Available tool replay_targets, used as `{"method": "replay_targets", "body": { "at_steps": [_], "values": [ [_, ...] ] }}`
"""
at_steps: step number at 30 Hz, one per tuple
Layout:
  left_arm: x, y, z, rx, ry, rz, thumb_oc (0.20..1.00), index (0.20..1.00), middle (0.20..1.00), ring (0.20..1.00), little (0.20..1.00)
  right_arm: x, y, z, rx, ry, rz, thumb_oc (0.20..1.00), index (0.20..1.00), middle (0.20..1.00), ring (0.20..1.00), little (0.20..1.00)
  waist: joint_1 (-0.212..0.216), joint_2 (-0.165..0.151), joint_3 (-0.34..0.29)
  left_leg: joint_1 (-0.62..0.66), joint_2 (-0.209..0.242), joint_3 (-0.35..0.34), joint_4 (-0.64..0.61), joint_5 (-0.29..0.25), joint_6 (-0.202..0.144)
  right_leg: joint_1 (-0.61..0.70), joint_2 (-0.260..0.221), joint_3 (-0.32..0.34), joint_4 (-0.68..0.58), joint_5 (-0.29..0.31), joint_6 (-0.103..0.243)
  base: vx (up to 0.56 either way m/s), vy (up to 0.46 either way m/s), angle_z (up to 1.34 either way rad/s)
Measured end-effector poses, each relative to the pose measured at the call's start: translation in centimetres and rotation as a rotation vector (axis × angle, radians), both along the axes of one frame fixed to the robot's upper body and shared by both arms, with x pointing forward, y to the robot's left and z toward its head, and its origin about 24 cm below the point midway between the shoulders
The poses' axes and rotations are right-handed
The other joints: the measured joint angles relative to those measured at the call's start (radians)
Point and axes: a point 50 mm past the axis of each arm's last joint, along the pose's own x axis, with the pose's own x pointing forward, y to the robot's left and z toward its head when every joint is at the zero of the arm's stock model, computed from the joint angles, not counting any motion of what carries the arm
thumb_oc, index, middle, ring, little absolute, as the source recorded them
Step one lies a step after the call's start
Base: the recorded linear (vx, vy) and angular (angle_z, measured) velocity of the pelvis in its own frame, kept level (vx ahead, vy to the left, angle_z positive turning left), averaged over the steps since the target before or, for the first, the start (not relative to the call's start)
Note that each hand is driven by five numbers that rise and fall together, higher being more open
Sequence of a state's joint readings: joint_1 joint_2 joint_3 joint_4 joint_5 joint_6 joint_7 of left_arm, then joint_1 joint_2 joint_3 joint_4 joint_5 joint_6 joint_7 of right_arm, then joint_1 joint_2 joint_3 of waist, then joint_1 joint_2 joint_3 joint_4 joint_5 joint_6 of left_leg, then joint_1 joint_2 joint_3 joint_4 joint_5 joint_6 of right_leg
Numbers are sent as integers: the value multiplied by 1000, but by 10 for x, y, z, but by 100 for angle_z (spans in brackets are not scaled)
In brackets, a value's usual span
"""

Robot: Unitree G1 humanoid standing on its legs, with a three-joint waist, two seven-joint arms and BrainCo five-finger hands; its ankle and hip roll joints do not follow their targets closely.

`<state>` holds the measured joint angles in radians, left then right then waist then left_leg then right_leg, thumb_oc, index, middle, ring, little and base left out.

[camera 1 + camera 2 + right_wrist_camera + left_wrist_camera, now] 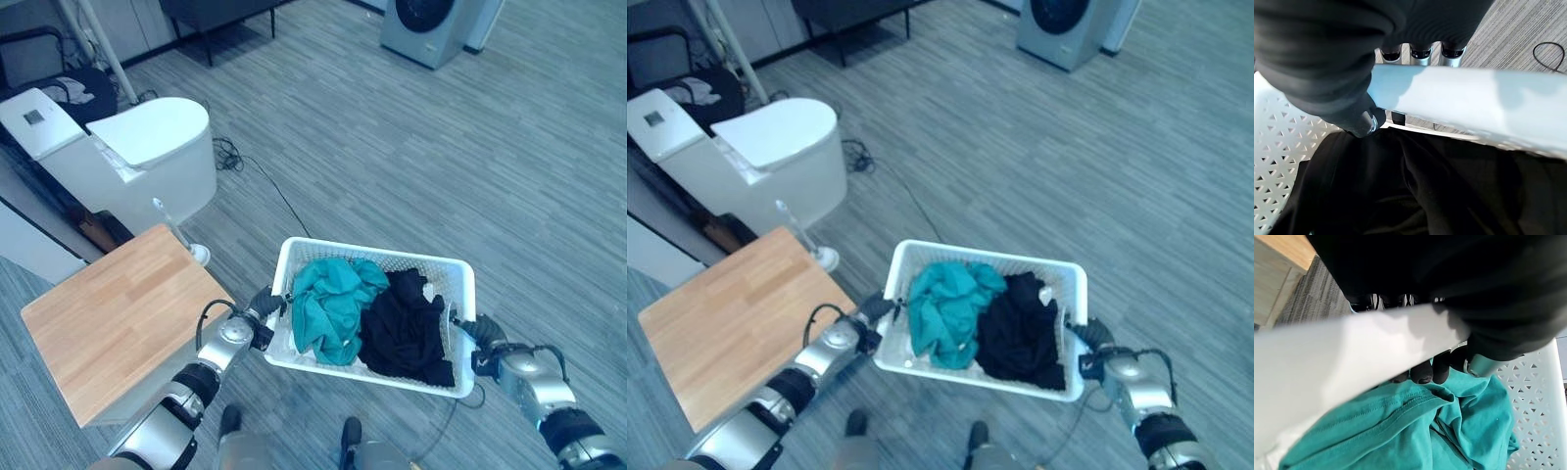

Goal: Grab the laundry basket,head to the washer,open it,put in the laundry and shut it.

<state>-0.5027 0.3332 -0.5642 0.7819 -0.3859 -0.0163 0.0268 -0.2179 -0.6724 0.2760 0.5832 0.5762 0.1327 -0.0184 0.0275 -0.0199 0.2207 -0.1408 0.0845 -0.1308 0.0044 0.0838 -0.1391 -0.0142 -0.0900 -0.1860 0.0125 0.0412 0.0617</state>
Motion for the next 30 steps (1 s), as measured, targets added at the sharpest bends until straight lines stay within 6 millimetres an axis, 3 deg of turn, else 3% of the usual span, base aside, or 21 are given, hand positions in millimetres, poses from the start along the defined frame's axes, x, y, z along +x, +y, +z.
{"method": "replay_targets", "body": {
  "at_steps": [1, 6, 15, 17, 18, 19, 20, 22, 23, 24, 25, 26, 27, 28, 30],
  "values": [
    [2, 7, 5, 7, -20, 22, 200, 200, 200, 200, 200, 2, 9, -7, 41, 4, -11, 200, 200, 200, 200, 200, 18, -3, 4, 9, -20, -38, 9, -28, 44, -11, 6, 42, -19, -8, -12, 24, -1, -73],
    [6, 24, 12, 31, -42, 61, 200, 200, 200, 200, 200, 1, 27, -17, 95, 21, 12, 200, 200, 200, 200, 200, 21, -28, 27, 1, -56, -44, 0, -4, 55, -13, -8, 75, -58, 23, 29, 93, -22, -20],
    [14, 28, 22, 52, -81, 77, 200, 200, 200, 200, 200, 11, 31, -9, 99, -10, 25, 200, 200, 200, 200, 200, 34, -62, 60, 3, -36, -21, -20, 15, 56, -11, 12, 93, -99, 52, 35, 32, -109, -6],
    [26, 31, 35, 75, -112, 88, 200, 200, 200, 200, 200, 21, 36, -2, 104, -30, 44, 200, 200, 200, 200, 200, 28, -78, 114, -27, -33, -28, 93, -9, 20, -5, 30, 97, -59, 1, 2, 89, -169, 9],
    [35, 38, 46, 98, -136, 105, 200, 200, 200, 200, 200, 36, 42, 8, 83, -47, 75, 200, 200, 200, 200, 200, 32, -95, 163, -87, -34, -36, 254, -26, -4, -21, 40, 104, 14, -38, -36, 107, -61, -8],
    [38, 41, 48, 106, -139, 115, 200, 200, 200, 200, 200, 40, 44, 12, 81, -59, 84, 200, 200, 200, 200, 200, 40, -103, 172, -115, -33, -38, 322, -25, -5, -27, 47, 110, 41, -48, -28, 109, -63, -25],
    [38, 46, 48, 118, -130, 130, 200, 200, 200, 200, 200, 49, 48, 17, 61, -63, 103, 200, 200, 200, 200, 200, 49, -100, 175, -147, -18, -44, 413, -31, -13, -43, 62, 129, 88, -76, -50, 359, 33, -30],
    [39, 45, 48, 122, -128, 128, 200, 200, 200, 200, 200, 52, 47, 22, 53, -79, 103, 200, 200, 200, 200, 200, 67, -88, 175, -166, -3, -44, 466, -18, -31, -22, 79, 141, 85, -94, -67, 448, 51, -7],
    [41, 42, 51, 117, -138, 121, 200, 200, 200, 200, 200, 53, 44, 24, 46, -81, 97, 200, 200, 200, 200, 200, 68, -85, 174, -201, 15, -19, 456, -51, -38, -15, 83, 145, 62, -97, -68, 311, 81, 19],
    [45, 40, 58, 106, -161, 121, 200, 200, 200, 200, 200, 54, 43, 28, 39, -94, 98, 200, 200, 200, 200, 200, 71, -93, 174, -215, 11, 12, 303, -73, -10, -13, 74, 151, 29, -82, -90, 673, 218, 29],
    [48, 37, 61, 102, -170, 117, 200, 200, 200, 200, 200, 55, 41, 29, 34, -96, 91, 200, 200, 200, 200, 200, 66, -88, 180, -224, 10, 64, 139, -62, -8, 12, 74, 148, -25, -67, -110, 500, 177, 28],
    [47, 37, 61, 101, -167, 119, 200, 200, 200, 200, 200, 54, 42, 28, 34, -94, 89, 200, 200, 200, 200, 200, 65, -82, 180, -226, 18, 109, 71, -58, -14, 26, 76, 139, -46, -68, -109, 585, 202, 12],
    [45, 40, 56, 107, -150, 130, 200, 200, 200, 200, 200, 52, 45, 23, 45, -83, 94, 200, 200, 200, 200, 200, 74, -70, 177, -208, 29, 152, 24, -48, 4, 55, 83, 140, -63, -67, -107, 427, 129, -14],
    [42, 42, 52, 108, -141, 134, 200, 200, 200, 200, 200, 48, 47, 19, 56, -76, 94, 200, 200, 200, 200, 200, 79, -62, 174, -204, 25, 141, 44, -44, 12, 72, 86, 144, -65, -68, -105, 638, 199, -36],
    [34, 41, 42, 97, -123, 129, 200, 200, 200, 200, 200, 30, 48, 3, 82, -39, 86, 200, 200, 200, 200, 200, 106, -47, 148, -153, -27, 128, 168, -74, 75, 70, 62, 154, 25, -143, -84, 668, 256, -58]
  ]
}}
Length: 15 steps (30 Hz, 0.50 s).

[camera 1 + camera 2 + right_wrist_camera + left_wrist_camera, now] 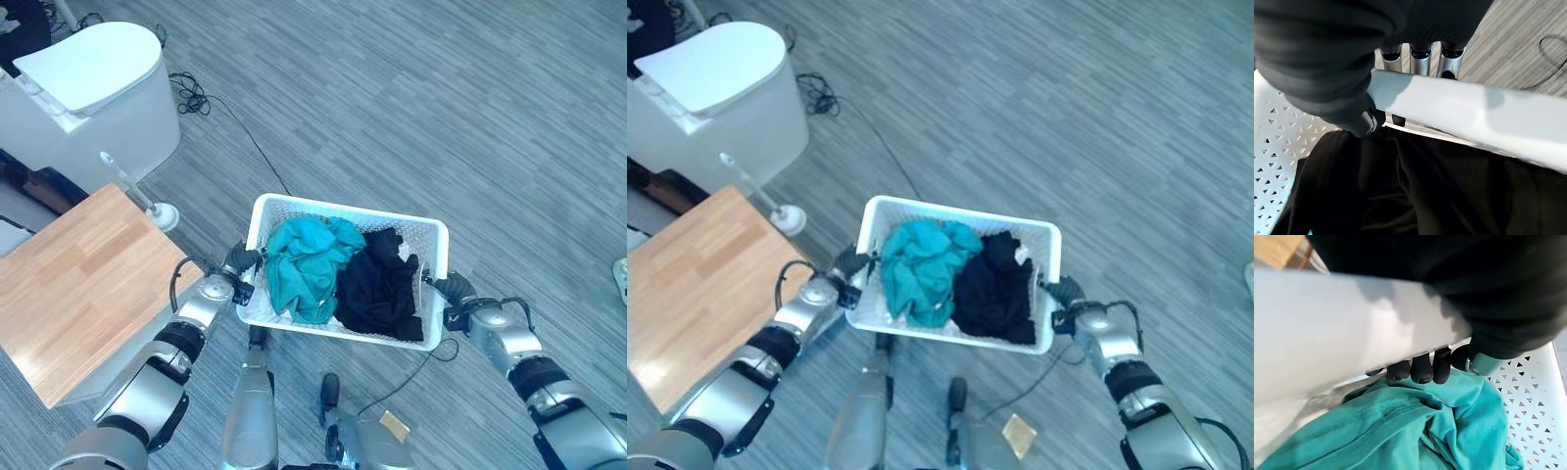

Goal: Grab the laundry basket,head to the washer,open it,put in the laundry and shut it.

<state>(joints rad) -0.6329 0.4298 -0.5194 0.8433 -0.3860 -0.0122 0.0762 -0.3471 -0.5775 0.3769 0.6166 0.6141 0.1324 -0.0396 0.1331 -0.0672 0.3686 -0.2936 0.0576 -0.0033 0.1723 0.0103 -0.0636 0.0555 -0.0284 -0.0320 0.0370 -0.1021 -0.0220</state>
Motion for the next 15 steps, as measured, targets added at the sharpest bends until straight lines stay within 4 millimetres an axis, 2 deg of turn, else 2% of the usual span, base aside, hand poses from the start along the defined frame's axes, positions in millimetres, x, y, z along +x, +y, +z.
{"method": "replay_targets", "body": {
  "at_steps": [1, 2, 4, 5, 6, 7, 8, 10, 11, 12, 13, 14, 15],
  "values": [
    [-6, 1, -7, -7, 12, 1, 200, 200, 200, 200, 200, -8, 0, -6, 5, 17, -1, 200, 200, 200, 200, 200, 1, 21, -28, 48, -10, -1, -36, -3, 41, -27, 0, -16, 107, -21, 74, 670, 296, -69],
    [-13, 9, -12, -28, 20, 33, 200, 200, 200, 200, 200, -13, 9, -15, 35, 37, 7, 200, 200, 200, 200, 200, -13, 12, -32, 85, -31, 40, -39, 26, 70, -184, -61, -31, 468, -88, 143, 312, 140, -41],
    [-22, 16, -21, -17, 46, 41, 200, 200, 200, 200, 200, -26, 16, -30, 61, 83, 9, 200, 200, 200, 200, 200, -41, -18, -50, 150, -81, 55, -51, 16, 114, -250, -136, -34, 706, -71, 174, 379, 173, -6],
    [-26, 18, -23, -13, 50, 43, 200, 200, 200, 200, 200, -30, 19, -34, 69, 95, 10, 200, 200, 200, 200, 200, -31, -28, -61, 190, -102, 66, -55, -12, 140, -286, -173, -46, 787, -50, 176, 609, 144, -2],
    [-25, 21, -21, -2, 44, 41, 200, 200, 200, 200, 200, -28, 22, -32, 79, 86, 8, 200, 200, 200, 200, 200, -37, -25, -62, 220, -108, 50, -53, -42, 160, -315, -193, -95, 854, -8, 153, 456, 66, -4],
    [-24, 21, -19, -7, 37, 47, 200, 200, 200, 200, 200, -27, 22, -31, 86, 78, 1, 200, 200, 200, 200, 200, -42, -9, -59, 240, -98, 32, -70, -52, 163, -322, -172, -115, 843, -48, 117, 457, -11, 32],
    [-20, 20, -15, -16, 25, 52, 200, 200, 200, 200, 200, -24, 22, -28, 97, 62, -7, 200, 200, 200, 200, 200, -57, 31, -51, 279, -61, 2, -110, -36, 147, -324, -113, -152, 739, -101, 73, 315, -89, 49],
    [-17, 19, -11, -17, 15, 44, 200, 200, 200, 200, 200, -23, 21, -26, 97, 54, -9, 200, 200, 200, 200, 200, -94, 45, -50, 323, -54, -59, -140, -36, 146, -348, -77, -183, 608, -96, 68, 491, -207, 94],
    [-15, 15, -10, -9, 11, 27, 200, 200, 200, 200, 200, -24, 17, -26, 91, 53, -19, 200, 200, 200, 200, 200, -133, 58, -54, 340, -53, -111, -138, -50, 134, -333, -68, -226, 393, -66, 60, 392, -207, 113],
    [-14, 13, -10, -5, 8, 20, 200, 200, 200, 200, 200, -24, 15, -26, 89, 54, -22, 200, 200, 200, 200, 200, -142, 54, -56, 348, -58, -113, -135, -52, 131, -339, -72, -225, 306, -31, 60, 448, -224, 111],
    [-12, 11, -11, -3, 18, 22, 200, 200, 200, 200, 200, -23, 13, -24, 82, 50, -26, 200, 200, 200, 200, 200, -144, 58, -62, 368, -55, -130, -134, -78, 98, -356, -69, -206, 164, 51, 77, 469, -181, 75],
    [-12, 10, -14, -1, 31, 26, 200, 200, 200, 200, 200, -24, 12, -25, 80, 55, -29, 200, 200, 200, 200, 200, -147, 43, -73, 386, -66, -125, -137, -92, 87, -371, -85, -174, 66, 124, 97, 480, -182, 67],
    [-13, 9, -16, -2, 37, 26, 200, 200, 200, 200, 200, -24, 11, -26, 80, 58, -31, 200, 200, 200, 200, 200, -149, 38, -76, 399, -67, -126, -139, -106, 84, -376, -102, -156, 22, 146, 96, 466, -152, 58]
  ]
}}
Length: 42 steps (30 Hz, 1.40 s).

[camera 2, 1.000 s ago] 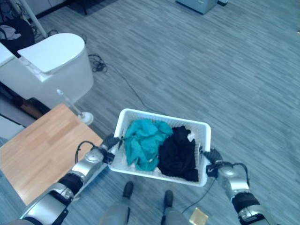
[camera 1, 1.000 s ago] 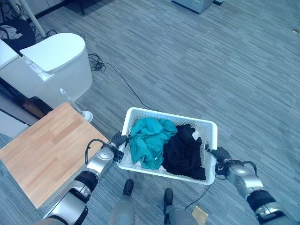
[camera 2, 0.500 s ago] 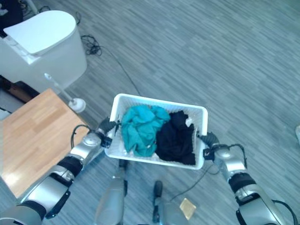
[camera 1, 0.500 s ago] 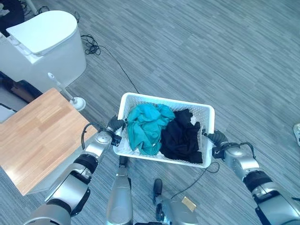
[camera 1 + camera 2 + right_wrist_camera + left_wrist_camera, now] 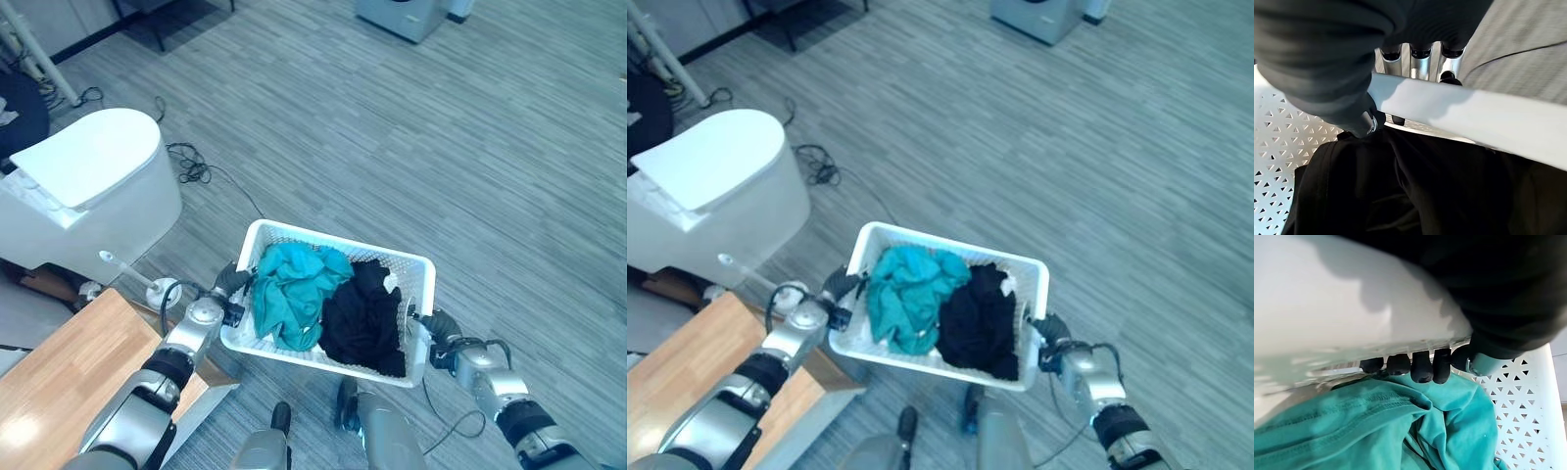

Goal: Grab the laundry basket,head to the washer,open it,put in the laundry and shut it.

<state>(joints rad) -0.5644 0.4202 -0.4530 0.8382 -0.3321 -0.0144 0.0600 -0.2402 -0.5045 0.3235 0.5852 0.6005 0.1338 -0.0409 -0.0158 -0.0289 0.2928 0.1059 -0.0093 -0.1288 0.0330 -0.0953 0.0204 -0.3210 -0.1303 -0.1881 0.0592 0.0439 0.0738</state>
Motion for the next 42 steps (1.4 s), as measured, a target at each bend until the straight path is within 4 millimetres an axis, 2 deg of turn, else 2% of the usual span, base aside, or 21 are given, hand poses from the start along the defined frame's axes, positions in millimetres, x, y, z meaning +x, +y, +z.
{"method": "replay_targets", "body": {
  "at_steps": [3, 4, 6, 8, 10, 11, 12, 13, 16, 18, 19, 21, 24, 26, 28, 31, 34, 35, 37, 38, 42],
  "values": [
    [-7, 5, -10, 19, 35, 10, 200, 200, 200, 200, 200, -5, 4, -8, -6, 28, 7, 200, 200, 200, 200, 200, 17, -23, -28, 93, 10, 5, -14, -109, -52, 2, -44, 15, -92, 10, 23, 449, -169, 24],
    [-13, 3, -21, 14, 70, 22, 200, 200, 200, 200, 200, -7, 3, -11, -14, 41, 5, 200, 200, 200, 200, 200, 18, 34, -45, 133, 76, 6, -9, -144, -89, 2, 7, -3, -13, 79, 33, 579, -266, 5],
    [-15, -1, -23, 7, 73, 11, 200, 200, 200, 200, 200, -9, -2, -11, -25, 47, 7, 200, 200, 200, 200, 200, 4, 43, -52, 161, 118, 34, 34, -125, -121, 16, 38, -14, 73, 117, -24, 588, -308, 12],
    [-16, -6, -24, -7, 71, -5, 200, 200, 200, 200, 200, -6, -10, -5, -40, 32, 3, 200, 200, 200, 200, 200, -4, 46, -54, 175, 147, 33, 116, -88, -148, 35, 76, -19, 147, 48, -78, 514, -363, -14],
    [-18, -11, -28, -26, 83, -11, 200, 200, 200, 200, 200, -5, -16, -1, -49, 22, -8, 200, 200, 200, 200, 200, -22, 41, -58, 99, 170, 22, 363, -46, -186, 97, 118, -27, 157, -2, -101, 394, -459, -20],
    [-18, -15, -28, -38, 81, -16, 200, 200, 200, 200, 200, -7, -19, -1, -54, 18, -13, 200, 200, 200, 200, 200, -33, 40, -68, 16, 180, 6, 543, 25, -183, 115, 144, -38, 167, -32, -120, 319, -426, -8],
    [-16, -17, -25, -47, 68, -22, 200, 200, 200, 200, 200, -7, -21, 0, -55, 14, -15, 200, 200, 200, 200, 200, -27, 28, -70, -78, 186, 11, 739, 113, -141, 131, 149, -34, 154, -37, -156, 335, -400, -12],
    [-16, -16, -25, -47, 69, -22, 200, 200, 200, 200, 200, -7, -20, 1, -54, 14, -13, 200, 200, 200, 200, 200, -23, 21, -71, -130, 185, 6, 795, 139, -135, 144, 160, -26, 155, -44, -176, 319, -336, -23],
    [-15, -14, -24, -46, 77, -28, 200, 200, 200, 200, 200, -8, -19, -2, -51, 23, -10, 200, 200, 200, 200, 200, -14, -31, -49, -338, 186, 86, 931, 102, -71, 237, 172, -15, 105, -74, -220, 304, -215, -9],
    [-15, -15, -23, -58, 74, -29, 200, 200, 200, 200, 200, -11, -18, -4, -43, 30, -15, 200, 200, 200, 200, 200, 6, -59, -47, -445, 173, 134, 838, 94, -65, 296, 165, -15, 54, -84, -220, 484, -43, 6],
    [-14, -17, -19, -68, 61, -35, 200, 200, 200, 200, 200, -13, -18, -5, -39, 31, -16, 200, 200, 200, 200, 200, 23, -63, -45, -493, 143, 159, 634, 93, -68, 352, 164, -12, -5, -88, -216, 578, 6, 18],
    [-13, -16, -13, -57, 40, -48, 200, 200, 200, 200, 200, -12, -18, -2, -42, 22, -11, 200, 200, 200, 200, 200, 63, -40, -40, -448, 100, 166, 150, 122, -103, 408, 176, -8, -54, -95, -181, 576, 49, -5],
    [-14, -12, -15, -31, 47, -43, 200, 200, 200, 200, 200, -14, -14, -7, -43, 43, 3, 200, 200, 200, 200, 200, 100, 20, -35, -451, 88, 140, -128, 145, -133, 522, 237, -10, -99, -140, -185, 635, 64, -4],
    [-18, -7, -19, -7, 64, -39, 200, 200, 200, 200, 200, -16, -7, -16, -18, 67, -5, 200, 200, 200, 200, 200, 133, 6, -38, -494, 53, 108, -38, 143, -126, 562, 233, 16, -66, -208, -171, 392, 86, -34],
    [-27, 2, -27, 6, 94, -22, 200, 200, 200, 200, 200, -20, 1, -23, -8, 94, 11, 200, 200, 200, 200, 200, 151, -1, -44, -460, 17, 100, 85, 131, -71, 627, 214, 51, -39, -290, -138, 715, 203, -48],
    [-33, 12, -32, 11, 115, 13, 200, 200, 200, 200, 200, -20, 12, -30, 14, 115, 15, 200, 200, 200, 200, 200, 145, -65, -63, -402, -48, 100, 108, 197, -36, 621, 134, 114, 83, -331, -72, 565, 213, -39],
    [-36, 27, -36, 40, 144, 52, 200, 200, 200, 200, 200, -11, 25, -28, 33, 98, 31, 200, 200, 200, 200, 200, 149, -66, -63, -275, -59, 150, 64, 193, 25, 402, 58, 151, 641, -262, 61, 566, 293, -87],
    [-37, 31, -37, 49, 149, 60, 200, 200, 200, 200, 200, -13, 30, -31, 28, 108, 45, 200, 200, 200, 200, 200, 146, -64, -65, -207, -79, 177, 68, 172, 83, 328, 3, 139, 846, -212, 97, 600, 288, -77],
    [-32, 28, -31, 47, 122, 47, 200, 200, 200, 200, 200, -17, 29, -34, 25, 120, 43, 200, 200, 200, 200, 200, 127, -45, -90, -114, -99, 190, 45, 121, 104, 220, -119, 7, 908, -213, 66, 289, 86, -33],
    [-26, 26, -25, 51, 98, 35, 200, 200, 200, 200, 200, -16, 28, -33, 24, 117, 40, 200, 200, 200, 200, 200, 116, -32, -95, -95, -97, 183, 27, 135, 99, 194, -131, -38, 855, -221, 48, 256, 8, 14],
    [-14, 20, -14, 51, 68, 25, 200, 200, 200, 200, 200, -12, 25, -29, 20, 99, 35, 200, 200, 200, 200, 200, 58, -7, -86, -34, -99, 100, 14, 106, 56, 106, -74, -76, 599, -235, 16, 413, -133, 53]
  ]
}}
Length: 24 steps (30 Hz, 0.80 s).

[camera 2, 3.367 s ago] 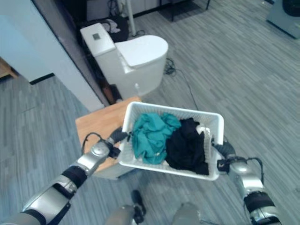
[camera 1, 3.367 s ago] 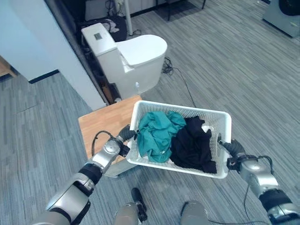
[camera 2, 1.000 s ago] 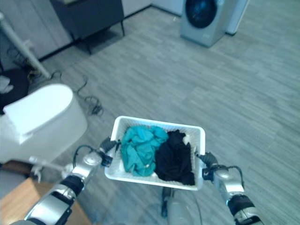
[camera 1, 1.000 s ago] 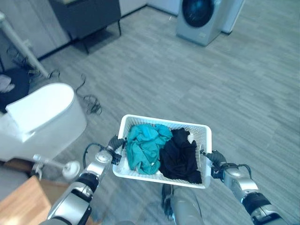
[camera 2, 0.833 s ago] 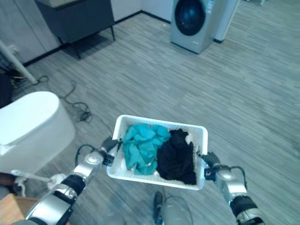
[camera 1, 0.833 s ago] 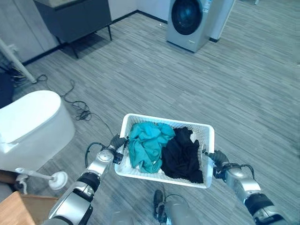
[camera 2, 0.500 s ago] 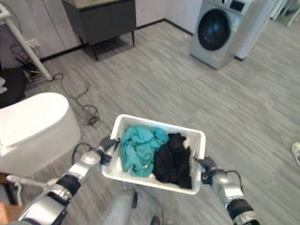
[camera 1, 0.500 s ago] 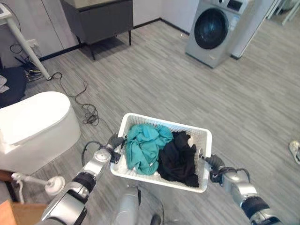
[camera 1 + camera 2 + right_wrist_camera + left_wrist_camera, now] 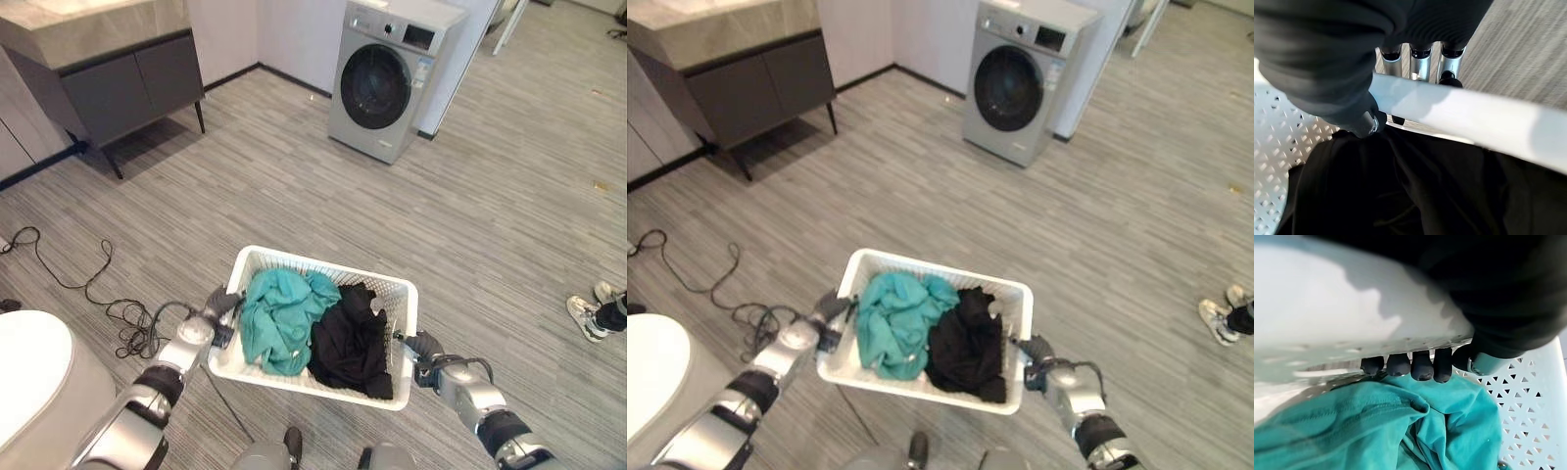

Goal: Grab the laundry basket,head to the washer,open it,put in the laundry and shut it.

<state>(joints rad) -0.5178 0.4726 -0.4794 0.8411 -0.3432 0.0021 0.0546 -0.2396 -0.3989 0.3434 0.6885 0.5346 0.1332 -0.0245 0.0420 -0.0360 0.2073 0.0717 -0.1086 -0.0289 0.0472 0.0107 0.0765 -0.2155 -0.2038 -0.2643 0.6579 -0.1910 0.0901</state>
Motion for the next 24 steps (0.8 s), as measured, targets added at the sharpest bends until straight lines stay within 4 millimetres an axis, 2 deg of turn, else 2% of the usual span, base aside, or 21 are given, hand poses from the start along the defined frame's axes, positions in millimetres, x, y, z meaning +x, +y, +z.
{"method": "replay_targets", "body": {
  "at_steps": [1, 2, 3, 4, 5, 7, 10, 11, 12, 13, 14, 15, 16, 17, 18, 19, 20, 21, 22, 23, 24],
  "values": [
    [-1, -4, -3, -10, 10, -4, 200, 200, 200, 200, 200, -1, -5, 0, -6, 1, -8, 200, 200, 200, 200, 200, -11, 18, 3, 30, 4, -24, 0, -22, -32, -6, 36, -10, -170, 10, -10, 408, -194, 34],
    [-1, -6, -4, -15, 12, -5, 200, 200, 200, 200, 200, -1, -7, 1, -8, 1, -13, 200, 200, 200, 200, 200, -12, 23, 3, 41, 4, -22, 2, -28, -42, -14, 50, -20, -253, 27, -14, 570, -233, 46],
    [-1, -11, -6, -24, 17, -10, 200, 200, 200, 200, 200, -5, -10, -1, -8, 5, -24, 200, 200, 200, 200, 200, -28, 28, 3, 63, -7, -27, 2, -41, -63, -25, 91, 18, -437, 89, -15, 327, -119, 38],
    [-1, -13, -7, -27, 21, -15, 200, 200, 200, 200, 200, -6, -12, -2, -12, 11, -28, 200, 200, 200, 200, 200, -38, 27, 4, 80, -13, -19, 0, -48, -69, -54, 90, 40, -489, 132, -34, 462, -179, 57],
    [-2, -19, -10, -37, 28, -19, 200, 200, 200, 200, 200, -10, -18, -2, -13, 12, -45, 200, 200, 200, 200, 200, -57, 34, 2, 93, -25, -33, 10, -66, -91, -82, 110, 107, -558, 181, -23, 145, -59, 42],
    [-7, -24, -19, -30, 58, -29, 200, 200, 200, 200, 200, -13, -24, -3, -22, 24, -58, 200, 200, 200, 200, 200, -62, 44, 7, 158, -50, -12, 7, -70, -94, -113, 133, 120, -620, 268, -109, 488, -227, 29],
    [-13, -34, -29, -38, 90, -52, 200, 200, 200, 200, 200, -24, -33, -9, -38, 55, -77, 200, 200, 200, 200, 200, -89, 48, -8, 246, -63, -19, 14, -98, -136, -112, 130, 78, -555, 260, -127, 650, -365, 55],
    [-16, -36, -32, -30, 99, -68, 200, 200, 200, 200, 200, -28, -35, -11, -41, 68, -78, 200, 200, 200, 200, 200, -86, 19, -26, 284, -84, -14, 29, -114, -158, -64, 118, 62, -562, 229, -151, 552, -360, 49],
    [-18, -38, -36, -35, 111, -70, 200, 200, 200, 200, 200, -29, -38, -11, -45, 70, -74, 200, 200, 200, 200, 200, -85, 26, -40, 307, -78, -18, 43, -134, -168, -46, 129, 70, -561, 289, -163, 528, -396, 32],
    [-25, -41, -43, -48, 135, -69, 200, 200, 200, 200, 200, -29, -44, -9, -60, 71, -77, 200, 200, 200, 200, 200, -84, 70, -62, 307, -46, -12, 111, -165, -184, -32, 151, 62, -527, 301, -163, 391, -447, 7],
    [-30, -41, -48, -64, 152, -55, 200, 200, 200, 200, 200, -27, -45, -7, -64, 66, -74, 200, 200, 200, 200, 200, -76, 92, -73, 265, -20, 0, 248, -149, -194, 10, 187, 62, -522, 316, -205, 385, -447, -12],
    [-32, -41, -50, -77, 157, -41, 200, 200, 200, 200, 200, -26, -45, -6, -66, 63, -73, 200, 200, 200, 200, 200, -64, 100, -79, 207, 4, 36, 394, -118, -161, 31, 221, 57, -523, 298, -230, 320, -469, -19],
    [-29, -38, -45, -75, 135, -48, 200, 200, 200, 200, 200, -23, -45, -4, -66, 52, -65, 200, 200, 200, 200, 200, -55, 105, -83, 67, 68, 95, 679, -6, -111, 69, 250, 63, -535, 266, -231, 210, -347, -25],
    [-28, -35, -42, -70, 122, -49, 200, 200, 200, 200, 200, -21, -42, -3, -61, 47, -61, 200, 200, 200, 200, 200, -44, 99, -83, 17, 103, 102, 764, -44, -98, 95, 273, 77, -537, 262, -230, 303, -498, -7],
    [-23, -28, -34, -54, 88, -49, 200, 200, 200, 200, 200, -17, -35, -2, -42, 28, -51, 200, 200, 200, 200, 200, -40, 56, -78, -86, 145, 85, 847, -43, -77, 131, 291, 87, -537, 203, -277, 284, -455, -8],
    [-21, -25, -29, -47, 68, -56, 200, 200, 200, 200, 200, -15, -33, 0, -37, 18, -46, 200, 200, 200, 200, 200, -39, 31, -74, -141, 179, 88, 918, -40, -51, 140, 295, 90, -538, 212, -266, 268, -355, -13],
    [-19, -17, -23, -34, 52, -53, 200, 200, 200, 200, 200, -7, -26, 4, -23, -9, -37, 200, 200, 200, 200, 200, -23, -16, -67, -256, 225, 78, 987, -46, -40, 172, 309, 119, -542, 182, -308, 286, -251, -35],
    [-15, -15, -18, -45, 35, -47, 200, 200, 200, 200, 200, 1, -24, 10, -26, -34, -38, 200, 200, 200, 200, 200, -21, -50, -46, -329, 255, 77, 1012, -73, -36, 212, 309, 144, -559, 177, -261, 203, -122, -50],
    [-15, -12, -17, -43, 36, -39, 200, 200, 200, 200, 200, 5, -22, 13, -27, -45, -41, 200, 200, 200, 200, 200, -9, -61, -38, -370, 254, 67, 986, -89, -47, 234, 310, 158, -565, 174, -265, 509, -50, -52],
    [-16, -12, -18, -46, 40, -34, 200, 200, 200, 200, 200, 7, -22, 15, -30, -55, -39, 200, 200, 200, 200, 200, -7, -71, -33, -396, 247, 60, 926, -86, -60, 268, 307, 165, -581, 172, -243, 402, -4, -37],
    [-14, -15, -17, -49, 40, -44, 200, 200, 200, 200, 200, 7, -25, 18, -44, -62, -37, 200, 200, 200, 200, 200, -3, -69, -28, -447, 199, 51, 850, -110, -81, 322, 305, 190, -616, 135, -231, 553, -6, -23]
  ]
}}
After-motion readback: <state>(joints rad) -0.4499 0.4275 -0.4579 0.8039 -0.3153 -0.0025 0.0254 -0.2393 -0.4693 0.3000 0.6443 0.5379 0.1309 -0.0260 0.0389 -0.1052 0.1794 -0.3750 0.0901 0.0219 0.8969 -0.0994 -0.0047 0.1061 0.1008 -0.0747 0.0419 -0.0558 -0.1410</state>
